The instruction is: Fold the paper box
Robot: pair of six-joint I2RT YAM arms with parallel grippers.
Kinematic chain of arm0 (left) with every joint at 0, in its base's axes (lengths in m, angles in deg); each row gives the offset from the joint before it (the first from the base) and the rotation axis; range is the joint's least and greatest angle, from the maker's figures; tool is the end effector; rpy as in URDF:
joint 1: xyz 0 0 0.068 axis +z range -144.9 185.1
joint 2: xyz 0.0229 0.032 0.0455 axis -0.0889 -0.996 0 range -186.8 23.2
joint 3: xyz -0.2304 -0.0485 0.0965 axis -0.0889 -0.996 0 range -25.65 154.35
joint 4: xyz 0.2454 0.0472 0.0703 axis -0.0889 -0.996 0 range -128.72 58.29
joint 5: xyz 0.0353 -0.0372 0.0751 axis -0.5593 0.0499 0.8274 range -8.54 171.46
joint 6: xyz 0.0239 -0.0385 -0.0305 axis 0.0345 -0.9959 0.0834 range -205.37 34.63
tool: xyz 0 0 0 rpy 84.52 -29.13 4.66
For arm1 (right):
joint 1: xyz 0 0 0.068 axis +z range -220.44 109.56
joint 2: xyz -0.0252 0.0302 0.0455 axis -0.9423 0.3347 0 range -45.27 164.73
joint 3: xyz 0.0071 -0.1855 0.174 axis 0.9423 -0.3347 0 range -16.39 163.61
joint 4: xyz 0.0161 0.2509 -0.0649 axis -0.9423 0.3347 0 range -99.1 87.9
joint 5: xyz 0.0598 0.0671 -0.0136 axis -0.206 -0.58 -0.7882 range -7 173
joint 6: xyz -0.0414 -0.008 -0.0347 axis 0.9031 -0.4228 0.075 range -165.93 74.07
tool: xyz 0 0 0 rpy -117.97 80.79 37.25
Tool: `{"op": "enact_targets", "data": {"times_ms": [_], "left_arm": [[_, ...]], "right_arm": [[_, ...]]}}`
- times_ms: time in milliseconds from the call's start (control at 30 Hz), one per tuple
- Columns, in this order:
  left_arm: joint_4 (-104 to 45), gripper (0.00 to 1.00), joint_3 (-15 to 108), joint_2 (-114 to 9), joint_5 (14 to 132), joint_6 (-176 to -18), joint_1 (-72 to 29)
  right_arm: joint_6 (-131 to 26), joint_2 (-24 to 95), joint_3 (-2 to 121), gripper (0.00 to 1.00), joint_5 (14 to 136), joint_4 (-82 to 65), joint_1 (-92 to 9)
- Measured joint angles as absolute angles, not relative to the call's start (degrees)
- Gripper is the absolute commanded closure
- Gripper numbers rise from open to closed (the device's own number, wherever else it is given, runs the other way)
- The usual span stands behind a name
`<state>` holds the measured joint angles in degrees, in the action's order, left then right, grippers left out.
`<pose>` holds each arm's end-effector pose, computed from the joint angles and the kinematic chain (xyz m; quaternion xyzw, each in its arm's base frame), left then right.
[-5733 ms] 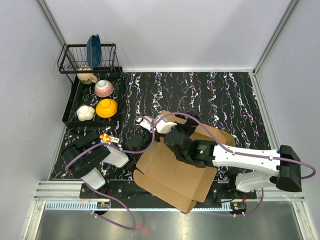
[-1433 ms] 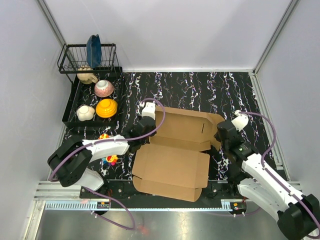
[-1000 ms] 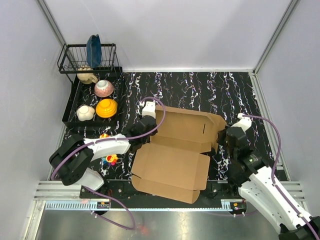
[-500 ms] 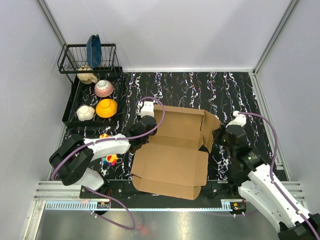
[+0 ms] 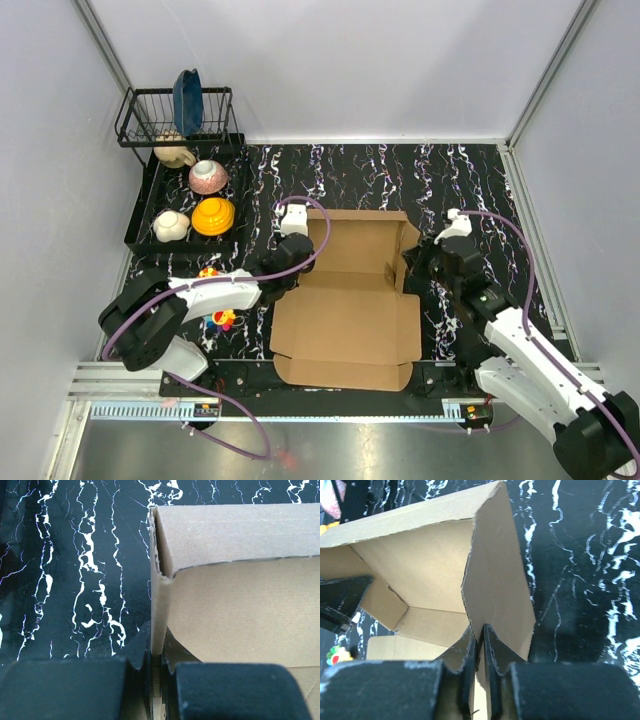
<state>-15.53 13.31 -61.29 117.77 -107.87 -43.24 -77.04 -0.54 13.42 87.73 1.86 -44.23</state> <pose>0.2154 -0.2095 0.1752 0.0301 0.8346 -0.0589 0.5469 0.1769 0.0837 0.2330 0.0581 0.8451 0.2237 0.4821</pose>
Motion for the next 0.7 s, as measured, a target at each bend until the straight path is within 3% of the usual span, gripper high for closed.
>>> {"op": "enact_targets", "data": {"times_ms": [33,100,233,400,700], "left_arm": [[-15.6,1.00,13.3,-61.3,118.1,-107.9,-43.3],[-15.5,1.00,13.3,-61.3,118.5,-107.9,-43.4],[-15.1,1.00,13.2,-61.3,118.7,-107.9,-43.7],[-14.5,1.00,13.1,-61.4,118.3,-107.9,-44.5],[-13.1,1.00,12.4,-61.4,118.3,-107.9,-44.5]], "right_arm": [[-77.1,0.3,13.5,0.69,87.2,0.6,-44.3],[-77.2,1.4,13.6,0.57,85.5,-1.1,-44.3],[-77.1,1.4,13.5,0.45,82.1,-1.5,-44.2],[-76.7,-0.8,12.6,0.34,80.3,-1.0,-44.2],[-75.1,-7.8,13.0,0.27,80.8,2.8,-44.1]]}}
